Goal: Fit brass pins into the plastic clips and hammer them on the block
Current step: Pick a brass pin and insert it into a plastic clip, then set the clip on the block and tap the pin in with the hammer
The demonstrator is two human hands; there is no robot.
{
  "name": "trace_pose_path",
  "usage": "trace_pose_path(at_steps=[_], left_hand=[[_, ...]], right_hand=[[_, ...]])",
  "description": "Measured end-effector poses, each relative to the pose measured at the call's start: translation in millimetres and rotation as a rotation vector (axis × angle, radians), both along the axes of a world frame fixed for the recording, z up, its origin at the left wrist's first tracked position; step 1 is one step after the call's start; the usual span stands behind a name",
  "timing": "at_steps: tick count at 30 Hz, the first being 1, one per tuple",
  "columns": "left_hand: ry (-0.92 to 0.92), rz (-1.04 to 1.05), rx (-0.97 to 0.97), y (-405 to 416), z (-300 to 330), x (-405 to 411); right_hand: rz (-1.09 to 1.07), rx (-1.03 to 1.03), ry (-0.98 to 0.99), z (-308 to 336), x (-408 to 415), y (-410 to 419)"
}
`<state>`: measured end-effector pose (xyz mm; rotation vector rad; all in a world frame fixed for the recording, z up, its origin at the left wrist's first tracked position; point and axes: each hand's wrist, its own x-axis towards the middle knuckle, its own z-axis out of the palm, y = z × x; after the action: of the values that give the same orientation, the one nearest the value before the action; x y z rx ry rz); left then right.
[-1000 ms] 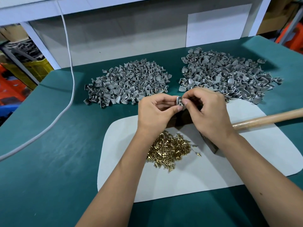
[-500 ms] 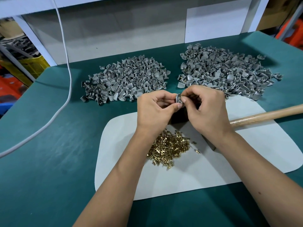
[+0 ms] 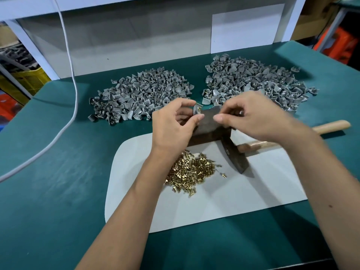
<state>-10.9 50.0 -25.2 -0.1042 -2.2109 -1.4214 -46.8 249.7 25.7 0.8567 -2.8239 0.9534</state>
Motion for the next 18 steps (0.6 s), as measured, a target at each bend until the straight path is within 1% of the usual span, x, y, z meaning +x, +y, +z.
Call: trace_pose_path(at_steps=[3, 4, 6, 9, 11, 12, 15, 17, 18], left_hand=[[-0.024, 0.014, -0.142, -10, 0, -3], [-0.048, 0.030, -0.196, -13, 0, -4], [-0.126, 0.023, -0.233, -19, -1, -6], [-0.243, -0.061, -0.086, -23, -1, -6], [-0.284, -0.082, 0.001, -24, 0, -4], [-0.290, -0.079, 0.025, -25, 0, -3], [-0.285, -0.072, 0.070, -25, 0, -3], [-0.284, -0.086, 0.080, -23, 0, -3], [-0.285, -0.095, 0.080, -23, 0, -3]], right_hand=[[0.060, 0.281, -0.209, 8, -6, 26], [0.081, 0.352, -0.282, 8, -5, 31], [0.106, 0.431, -0.335, 1, -1, 33], [0.119, 0.418, -0.322, -9, 2, 29], [0.161, 0.411, -0.322, -6, 3, 31], [0.179, 0.375, -0.349, -2, 4, 35], [0.241, 0.157, -0.444, 17, 5, 42], [0.252, 0.054, -0.367, 30, 6, 39], [0.228, 0.009, -0.292, 33, 6, 34]])
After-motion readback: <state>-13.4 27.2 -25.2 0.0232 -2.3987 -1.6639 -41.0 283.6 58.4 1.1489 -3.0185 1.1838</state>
